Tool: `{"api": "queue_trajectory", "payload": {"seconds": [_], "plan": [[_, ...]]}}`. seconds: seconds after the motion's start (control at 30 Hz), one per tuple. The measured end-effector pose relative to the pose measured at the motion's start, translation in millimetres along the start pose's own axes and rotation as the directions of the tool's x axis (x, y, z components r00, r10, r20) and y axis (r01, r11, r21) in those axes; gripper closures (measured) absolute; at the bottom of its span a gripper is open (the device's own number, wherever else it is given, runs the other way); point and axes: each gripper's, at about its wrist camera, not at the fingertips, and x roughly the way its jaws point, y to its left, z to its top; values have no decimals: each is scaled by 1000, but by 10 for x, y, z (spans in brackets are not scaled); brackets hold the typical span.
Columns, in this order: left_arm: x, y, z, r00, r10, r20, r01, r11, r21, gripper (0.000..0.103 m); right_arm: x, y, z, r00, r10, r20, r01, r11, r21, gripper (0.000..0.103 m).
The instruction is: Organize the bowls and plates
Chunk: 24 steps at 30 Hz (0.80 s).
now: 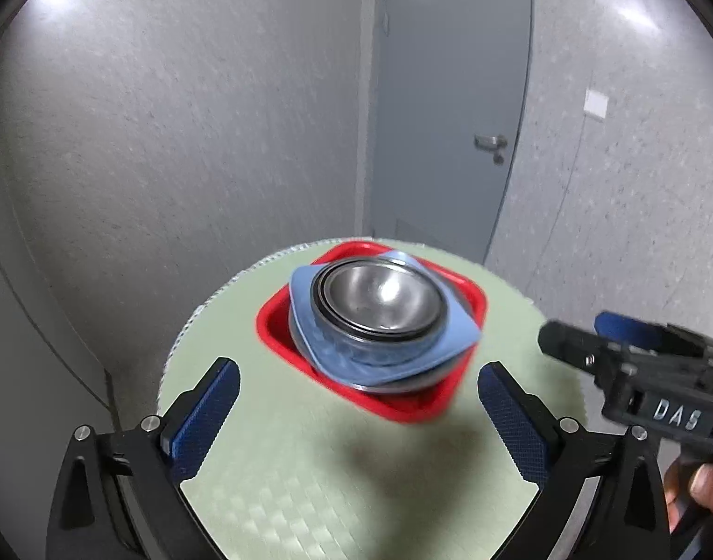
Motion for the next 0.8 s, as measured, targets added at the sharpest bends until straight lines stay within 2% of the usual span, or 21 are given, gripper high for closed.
{"api": "queue_trajectory", "payload": {"seconds": [0.1, 0.27, 0.47, 0.6, 0.73, 0.8], "plan": [[-488, -119, -258, 998, 17, 60, -16, 1000, -19, 1, -389, 26, -241, 999, 9, 46, -8, 1000, -16, 19], [-1371, -307, -774, 988, 54, 144, -50, 998, -35, 1, -1067, 97, -709, 994, 23, 103, -18, 999, -52, 18], [-2477, -498, -1402, 978, 59, 200, -49, 997, -54, 1, -1990, 196, -1283, 986, 24, 164, -15, 998, -56, 9], [-3200, -596, -1785, 966, 56, 254, -46, 998, -45, 1, -2621, 348, -1611, 971, 18, 238, 0, 997, -78, 1], [-3967, -646, -2250, 953, 35, 302, -26, 999, -35, 1, -3229, 545, -1962, 950, -14, 313, 44, 995, -91, 1], [-4227, -613, -2446, 949, 19, 314, -11, 1000, -28, 1, -3533, 655, -2172, 940, -22, 340, 57, 994, -92, 0]]}}
